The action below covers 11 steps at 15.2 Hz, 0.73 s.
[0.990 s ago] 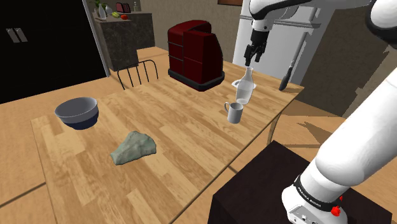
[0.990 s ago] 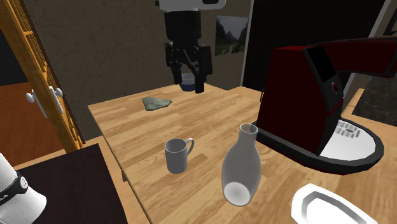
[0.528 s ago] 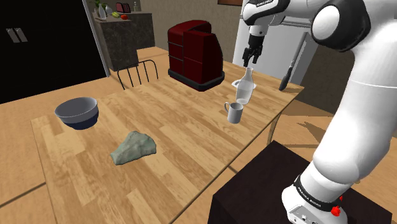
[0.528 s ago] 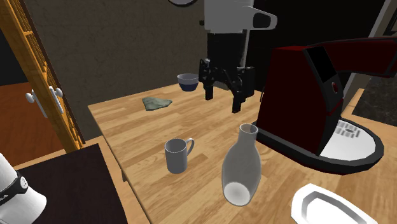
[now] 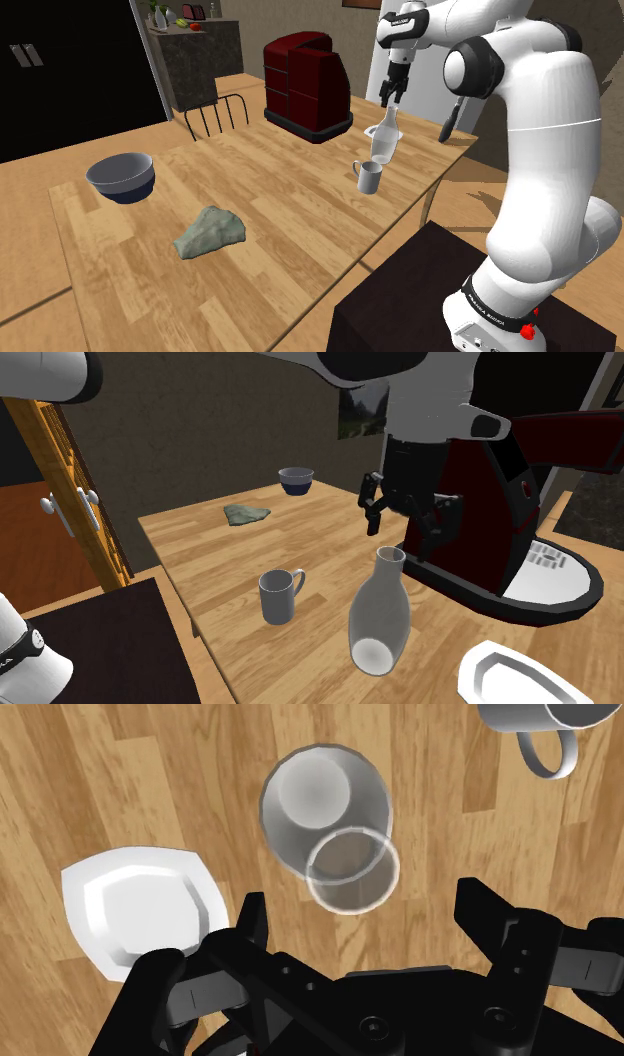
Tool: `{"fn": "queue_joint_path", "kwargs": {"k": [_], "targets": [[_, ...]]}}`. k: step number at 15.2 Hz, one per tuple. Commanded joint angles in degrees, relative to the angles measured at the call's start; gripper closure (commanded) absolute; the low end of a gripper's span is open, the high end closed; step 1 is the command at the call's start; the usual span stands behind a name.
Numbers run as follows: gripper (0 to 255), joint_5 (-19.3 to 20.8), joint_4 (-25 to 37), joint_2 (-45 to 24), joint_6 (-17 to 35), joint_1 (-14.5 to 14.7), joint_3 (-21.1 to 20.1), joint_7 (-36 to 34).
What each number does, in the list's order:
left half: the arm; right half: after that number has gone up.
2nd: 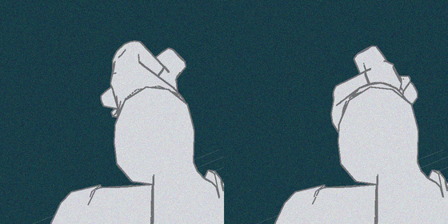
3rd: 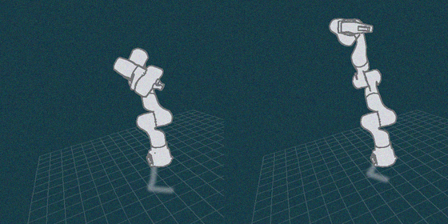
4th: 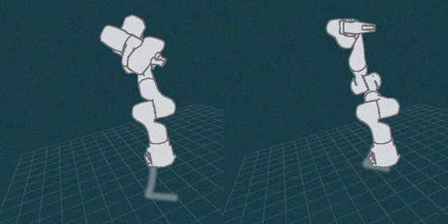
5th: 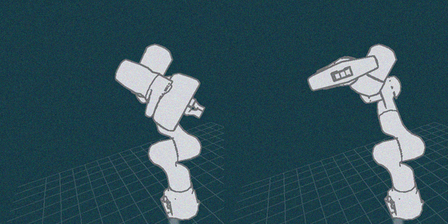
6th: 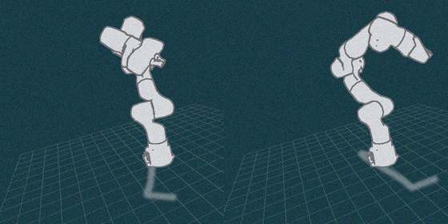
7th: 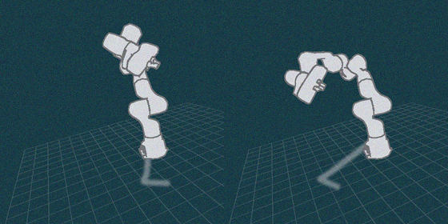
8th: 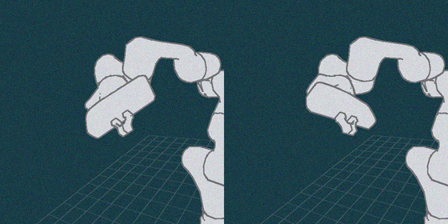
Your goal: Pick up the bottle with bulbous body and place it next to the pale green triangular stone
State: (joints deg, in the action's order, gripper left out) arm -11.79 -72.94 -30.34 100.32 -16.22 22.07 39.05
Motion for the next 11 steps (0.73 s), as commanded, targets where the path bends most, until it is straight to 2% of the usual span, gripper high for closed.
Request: {"fn": "queue_joint_path", "kwargs": {"k": [1,6,11], "targets": [[0,-0.24,-0.66,-0.57,1.16,-0.18,-0.08,0.31],[0,-0.42,-3.89,-0.79,4.55,0.17,-0.21,0.56],[0,-0.42,-3.89,-0.79,4.55,0.17,-0.21,0.56]]}}
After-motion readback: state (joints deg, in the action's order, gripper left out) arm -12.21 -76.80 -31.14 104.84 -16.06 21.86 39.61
